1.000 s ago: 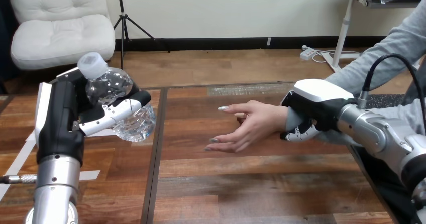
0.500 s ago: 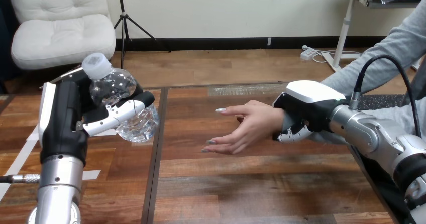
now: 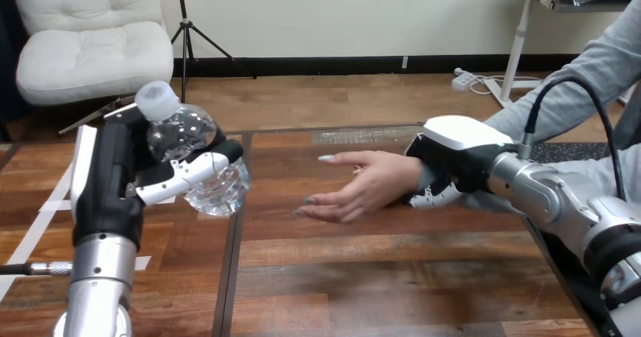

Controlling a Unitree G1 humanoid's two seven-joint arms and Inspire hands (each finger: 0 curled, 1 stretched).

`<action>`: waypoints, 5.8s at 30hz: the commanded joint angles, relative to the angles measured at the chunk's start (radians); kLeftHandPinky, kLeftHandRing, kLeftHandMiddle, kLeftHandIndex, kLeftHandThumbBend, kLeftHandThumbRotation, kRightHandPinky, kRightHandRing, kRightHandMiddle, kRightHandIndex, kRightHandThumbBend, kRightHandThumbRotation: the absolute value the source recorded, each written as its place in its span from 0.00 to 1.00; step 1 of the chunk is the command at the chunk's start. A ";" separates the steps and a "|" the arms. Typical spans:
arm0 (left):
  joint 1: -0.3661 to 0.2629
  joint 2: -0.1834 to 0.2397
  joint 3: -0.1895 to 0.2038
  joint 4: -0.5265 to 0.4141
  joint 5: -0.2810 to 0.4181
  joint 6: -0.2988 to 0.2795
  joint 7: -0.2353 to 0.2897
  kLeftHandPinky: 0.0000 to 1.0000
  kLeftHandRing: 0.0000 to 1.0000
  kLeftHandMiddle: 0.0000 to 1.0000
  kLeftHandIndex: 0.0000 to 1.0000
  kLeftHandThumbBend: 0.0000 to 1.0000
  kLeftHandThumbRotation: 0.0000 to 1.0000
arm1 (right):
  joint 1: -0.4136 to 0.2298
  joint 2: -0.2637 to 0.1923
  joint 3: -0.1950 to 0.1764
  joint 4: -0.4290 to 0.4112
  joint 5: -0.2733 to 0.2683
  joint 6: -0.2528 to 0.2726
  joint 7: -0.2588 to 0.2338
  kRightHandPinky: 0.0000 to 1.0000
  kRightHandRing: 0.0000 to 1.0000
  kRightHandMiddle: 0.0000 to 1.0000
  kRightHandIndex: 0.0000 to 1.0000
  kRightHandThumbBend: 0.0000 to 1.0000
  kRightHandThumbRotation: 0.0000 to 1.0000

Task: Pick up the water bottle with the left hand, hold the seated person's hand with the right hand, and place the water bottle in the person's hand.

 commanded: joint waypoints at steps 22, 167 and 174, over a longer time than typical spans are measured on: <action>-0.089 -0.009 -0.018 -0.027 -0.007 -0.028 -0.019 0.26 0.32 0.37 0.38 0.72 0.00 | -0.160 0.041 -0.002 0.000 -0.004 0.004 -0.015 0.28 0.34 0.41 0.42 0.46 0.18; -0.291 -0.090 -0.173 0.315 0.014 -0.159 -0.048 0.27 0.33 0.38 0.38 0.72 0.00 | -0.206 0.110 -0.013 0.025 0.007 0.009 -0.028 0.26 0.31 0.37 0.39 0.44 0.27; -0.291 -0.095 -0.173 0.319 0.016 -0.154 -0.048 0.27 0.33 0.37 0.38 0.72 0.00 | -0.211 0.110 -0.011 0.026 0.005 0.011 -0.029 0.26 0.31 0.37 0.39 0.45 0.28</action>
